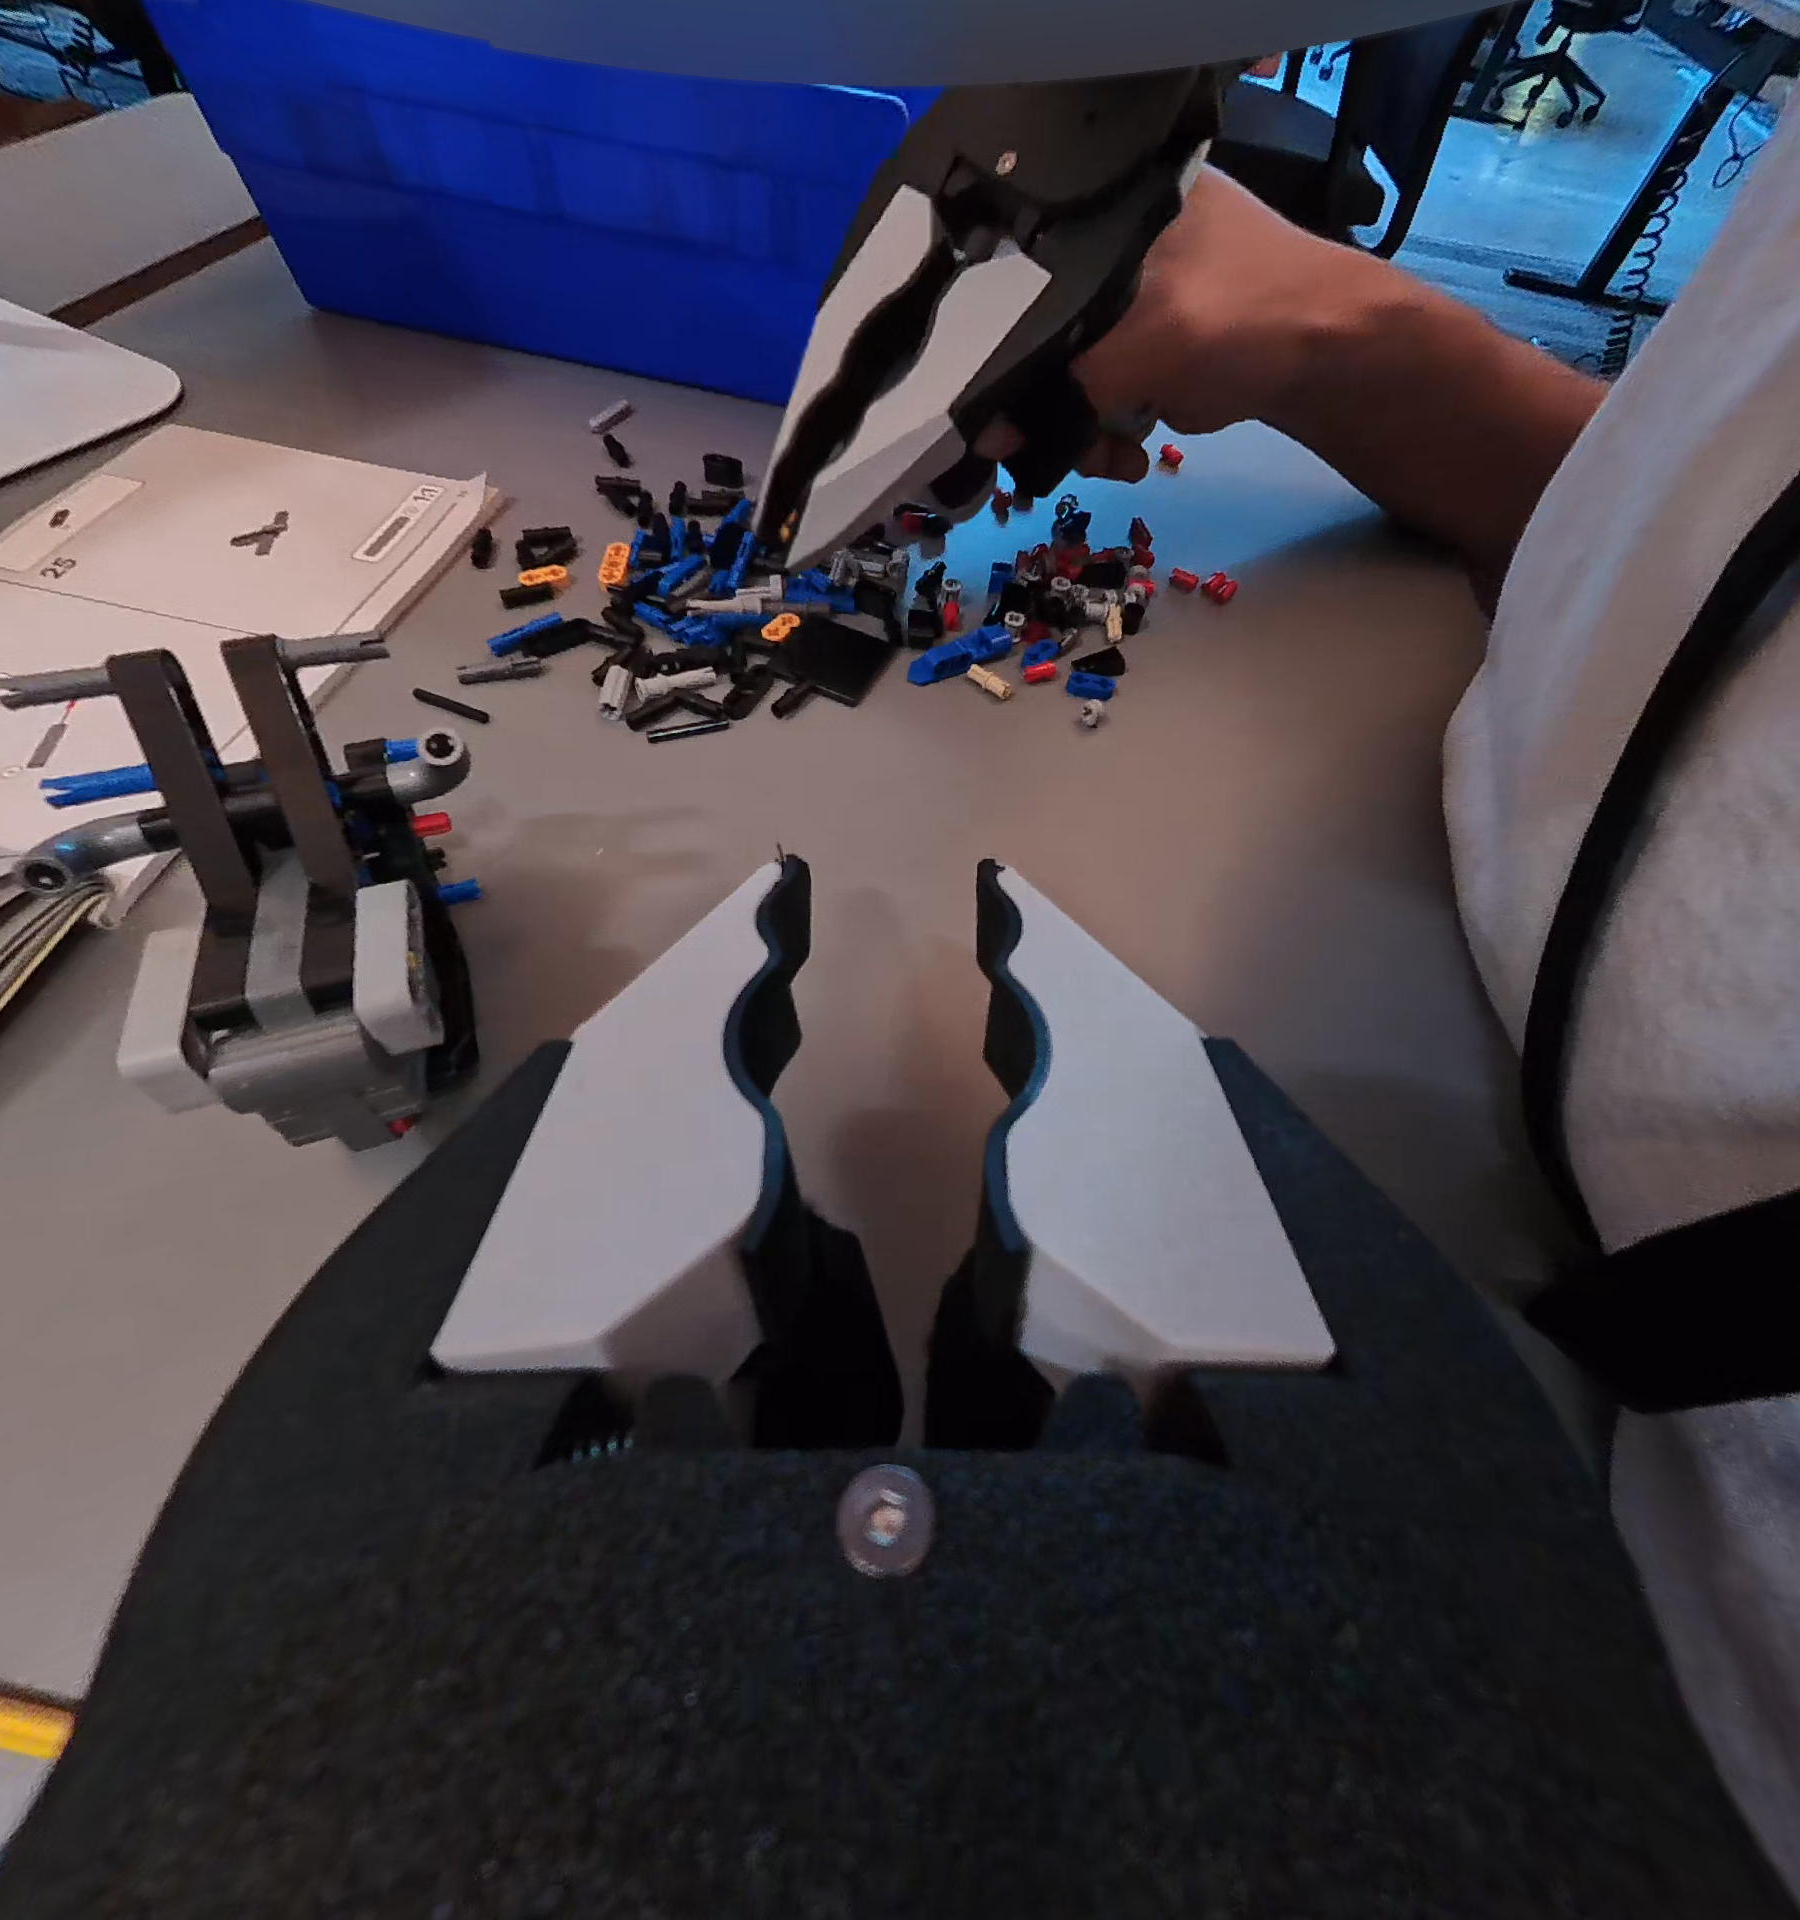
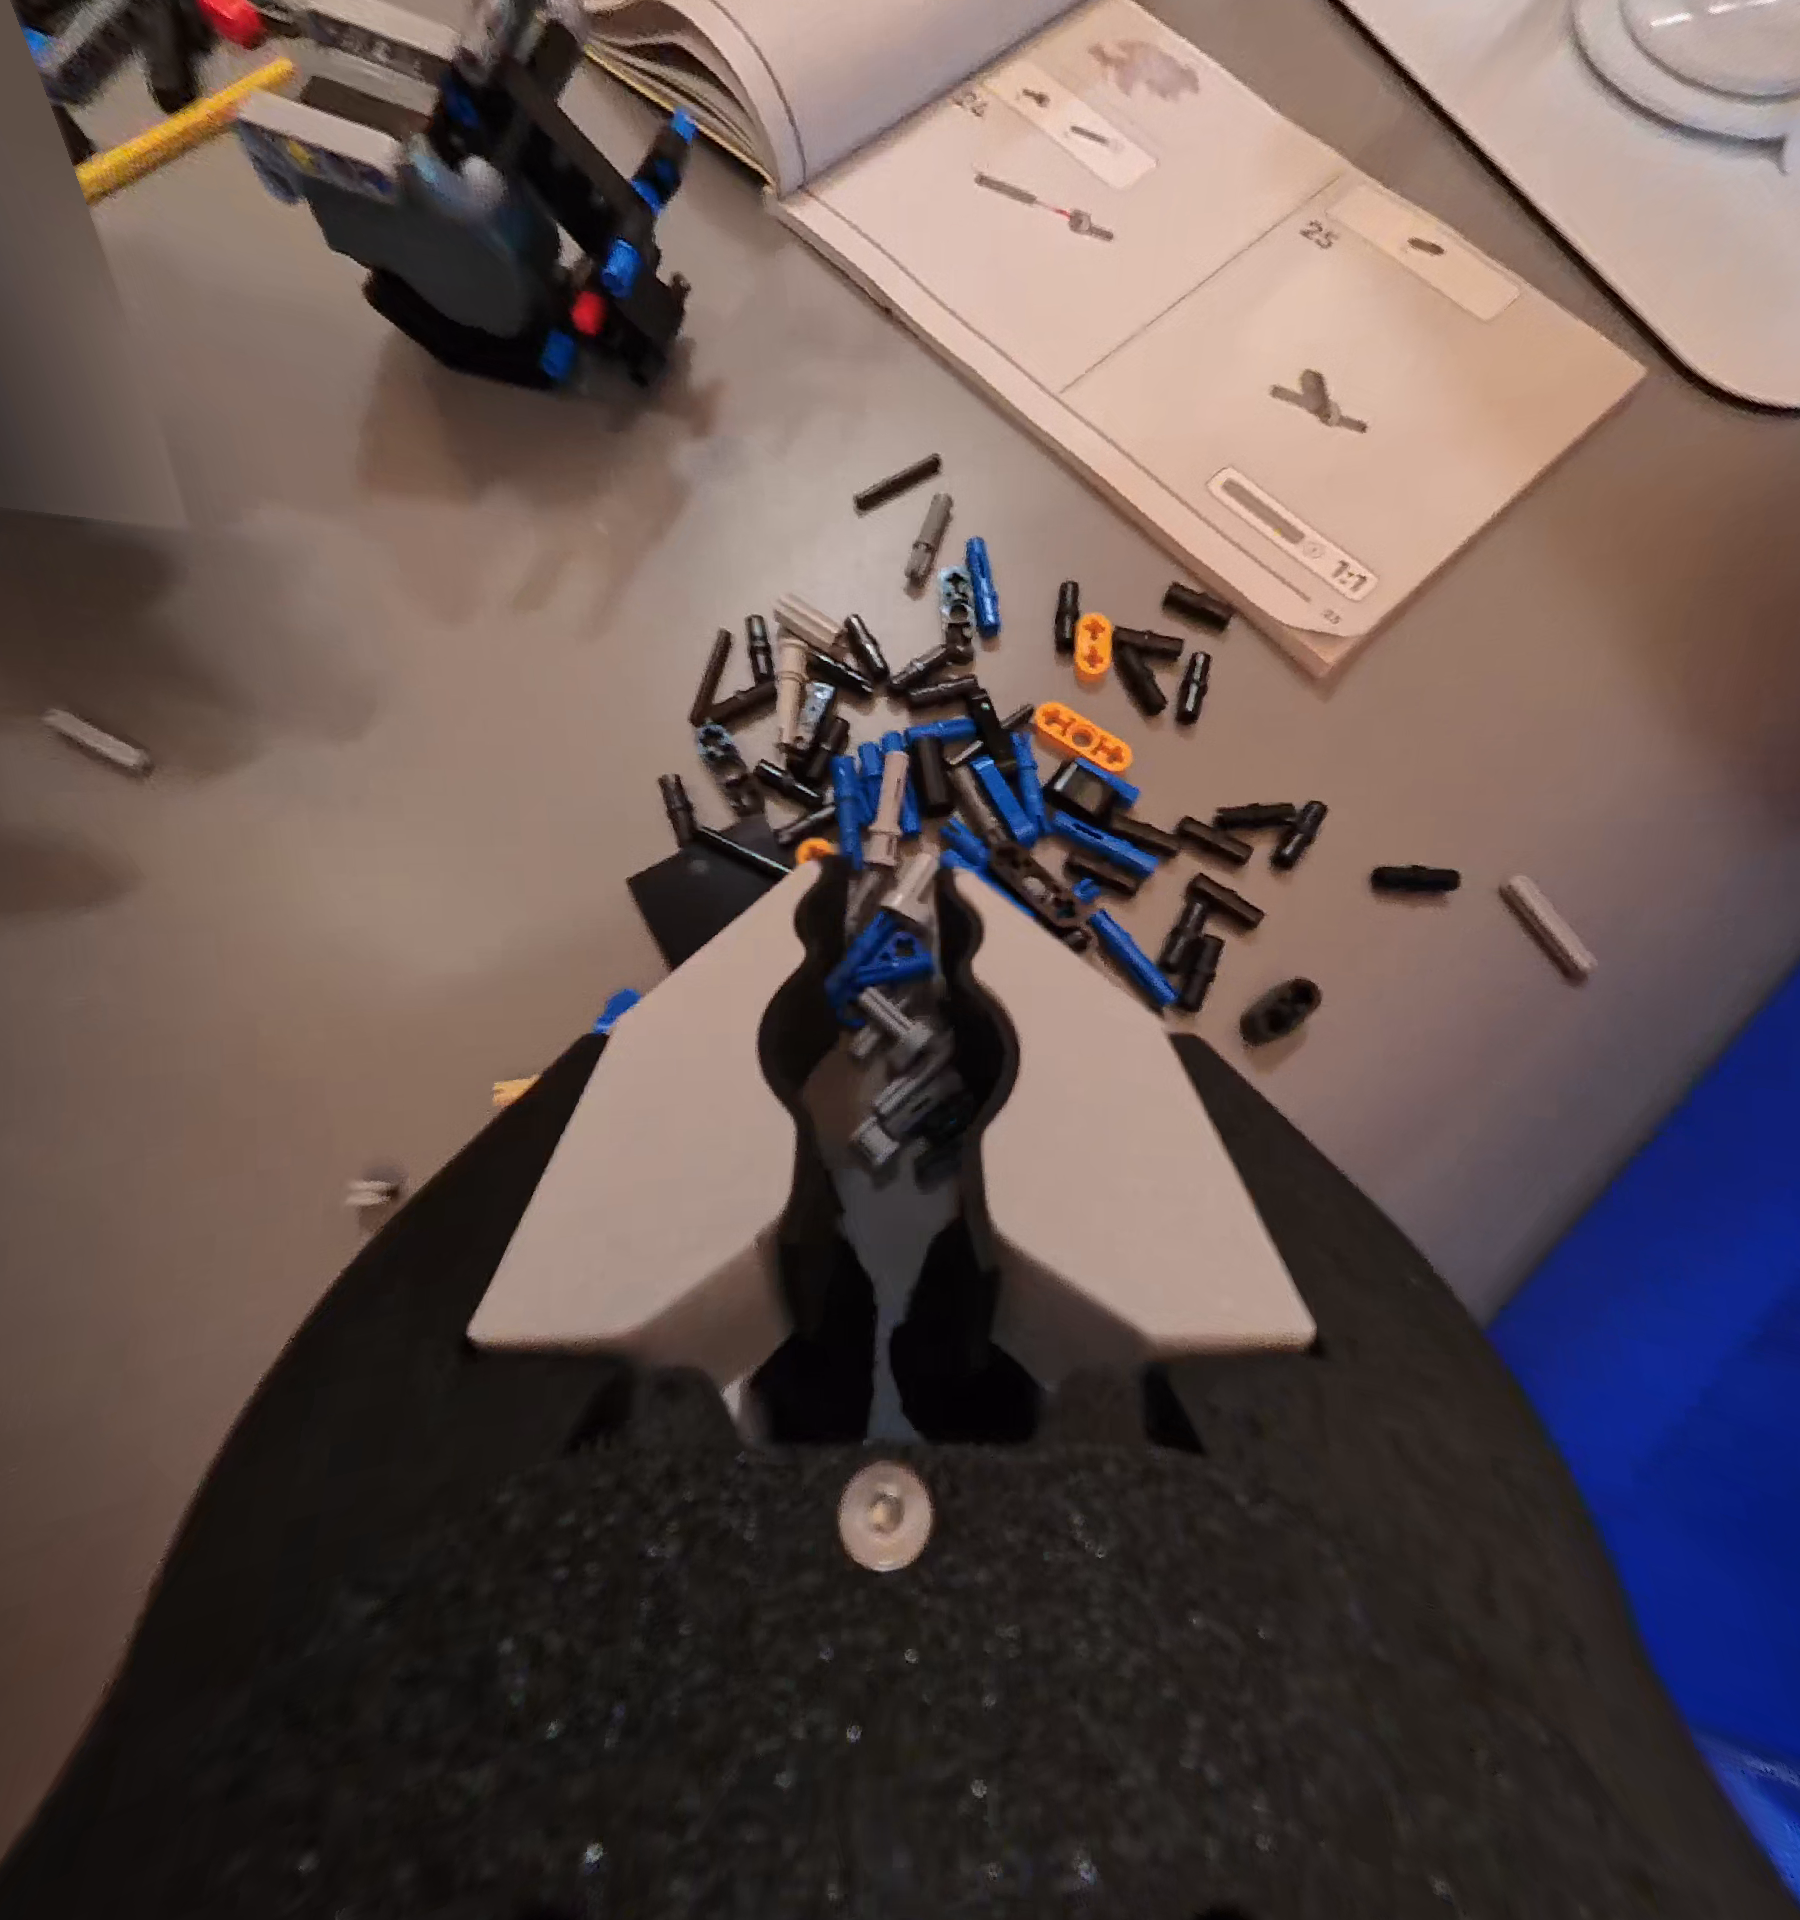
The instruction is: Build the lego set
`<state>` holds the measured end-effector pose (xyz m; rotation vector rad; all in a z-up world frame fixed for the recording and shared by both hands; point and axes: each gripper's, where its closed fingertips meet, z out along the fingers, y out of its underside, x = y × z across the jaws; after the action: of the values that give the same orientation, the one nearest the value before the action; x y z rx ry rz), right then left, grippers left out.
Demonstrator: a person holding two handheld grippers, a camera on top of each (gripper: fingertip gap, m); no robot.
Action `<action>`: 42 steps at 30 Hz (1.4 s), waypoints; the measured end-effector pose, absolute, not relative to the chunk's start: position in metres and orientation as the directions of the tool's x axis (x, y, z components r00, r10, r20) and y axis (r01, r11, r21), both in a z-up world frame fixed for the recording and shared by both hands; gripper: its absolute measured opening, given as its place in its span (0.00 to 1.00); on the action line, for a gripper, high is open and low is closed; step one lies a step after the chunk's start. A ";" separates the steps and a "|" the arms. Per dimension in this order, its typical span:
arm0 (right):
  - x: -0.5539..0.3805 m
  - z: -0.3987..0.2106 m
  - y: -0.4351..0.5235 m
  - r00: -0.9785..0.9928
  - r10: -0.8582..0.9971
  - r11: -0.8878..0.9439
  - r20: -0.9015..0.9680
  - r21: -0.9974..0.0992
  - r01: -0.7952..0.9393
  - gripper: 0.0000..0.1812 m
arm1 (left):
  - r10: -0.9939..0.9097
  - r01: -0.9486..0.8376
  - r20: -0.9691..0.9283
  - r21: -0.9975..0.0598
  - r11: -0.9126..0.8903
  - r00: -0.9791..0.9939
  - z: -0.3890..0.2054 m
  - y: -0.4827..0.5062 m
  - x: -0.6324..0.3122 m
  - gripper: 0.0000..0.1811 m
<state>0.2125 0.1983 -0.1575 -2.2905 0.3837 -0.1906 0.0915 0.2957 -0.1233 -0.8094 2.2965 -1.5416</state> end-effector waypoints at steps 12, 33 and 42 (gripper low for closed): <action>0.213 -0.173 0.199 0.940 -0.341 -0.681 -0.022 -0.683 -0.263 0.07 | -0.573 -0.284 0.071 -0.914 0.291 -0.817 -0.122 0.295 0.090 0.16; 0.212 -0.160 0.199 0.946 -0.324 -0.644 -0.014 -0.730 -0.231 0.05 | -0.572 -0.285 0.069 -0.911 0.298 -0.818 -0.124 0.294 0.089 0.17; 0.141 -0.124 0.232 0.999 0.029 -0.537 0.029 -0.843 0.040 0.05 | -0.575 -0.289 0.075 -0.912 0.292 -0.815 -0.123 0.295 0.090 0.17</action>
<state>0.1411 0.2324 -0.1238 -2.1376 -0.0477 -0.0144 0.0899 0.2952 -0.1233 -0.7901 2.2952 -1.5324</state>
